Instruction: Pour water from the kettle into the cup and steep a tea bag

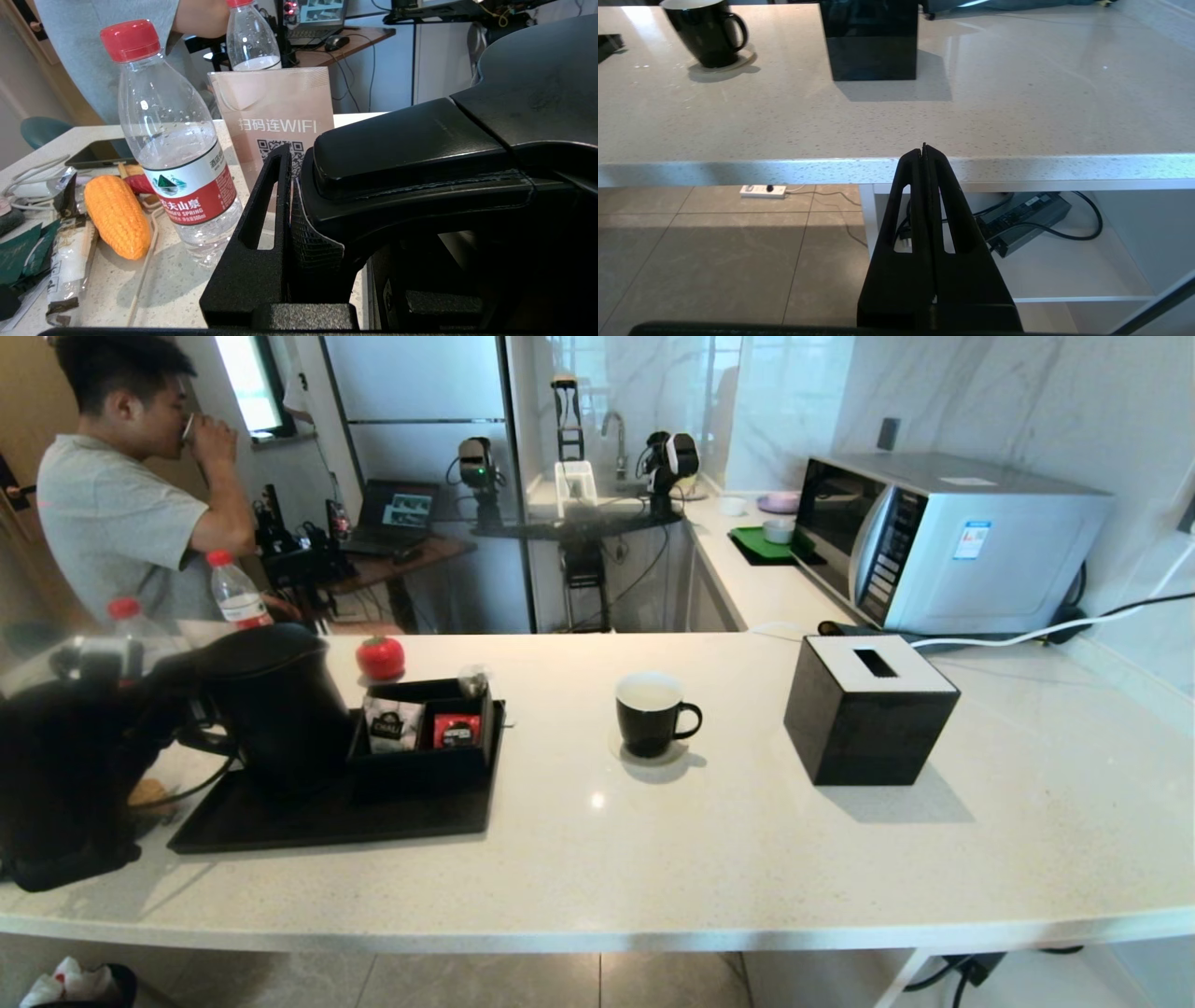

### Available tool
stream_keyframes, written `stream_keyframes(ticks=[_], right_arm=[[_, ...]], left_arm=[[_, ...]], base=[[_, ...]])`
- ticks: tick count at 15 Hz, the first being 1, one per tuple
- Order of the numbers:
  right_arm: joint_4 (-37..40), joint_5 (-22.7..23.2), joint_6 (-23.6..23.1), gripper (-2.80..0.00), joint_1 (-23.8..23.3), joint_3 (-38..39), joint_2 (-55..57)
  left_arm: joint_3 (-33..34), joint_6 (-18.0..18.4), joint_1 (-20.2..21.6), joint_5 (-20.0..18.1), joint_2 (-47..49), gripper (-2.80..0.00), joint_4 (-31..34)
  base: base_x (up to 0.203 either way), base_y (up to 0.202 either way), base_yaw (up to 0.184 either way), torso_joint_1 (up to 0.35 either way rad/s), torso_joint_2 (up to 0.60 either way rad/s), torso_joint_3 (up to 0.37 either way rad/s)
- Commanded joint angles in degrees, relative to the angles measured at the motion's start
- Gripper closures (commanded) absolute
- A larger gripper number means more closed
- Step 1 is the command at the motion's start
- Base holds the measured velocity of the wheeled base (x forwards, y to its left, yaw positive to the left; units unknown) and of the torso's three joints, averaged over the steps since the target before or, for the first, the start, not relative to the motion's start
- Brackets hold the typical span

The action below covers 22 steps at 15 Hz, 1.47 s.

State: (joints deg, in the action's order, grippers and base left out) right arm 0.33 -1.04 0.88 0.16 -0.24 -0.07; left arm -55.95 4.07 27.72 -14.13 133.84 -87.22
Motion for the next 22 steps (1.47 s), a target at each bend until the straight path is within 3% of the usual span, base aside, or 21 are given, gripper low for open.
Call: stream_keyframes(ticks=[1, 13, 22], right_arm=[[0.0, 0.0, 0.0, 0.0, 0.0, 0.0, 0.1], [0.0, 0.0, 0.0, 0.0, 0.0, 0.0, 0.1], [0.0, 0.0, 0.0, 0.0, 0.0, 0.1, 0.1]], left_arm=[[0.2, -0.1, 0.0, -0.1, -0.1, 0.0, -2.7], [1.0, -0.4, 0.3, 0.3, -2.9, 0.0, -2.7], [6.4, -2.2, 1.4, 0.1, -8.6, 0.0, -2.7]], base=[[0.0, 0.0, 0.0, 0.0, 0.0, 0.0], [0.0, 0.0, 0.0, 0.0, 0.0, 0.0], [0.0, 0.0, 0.0, 0.0, 0.0, 0.0]])
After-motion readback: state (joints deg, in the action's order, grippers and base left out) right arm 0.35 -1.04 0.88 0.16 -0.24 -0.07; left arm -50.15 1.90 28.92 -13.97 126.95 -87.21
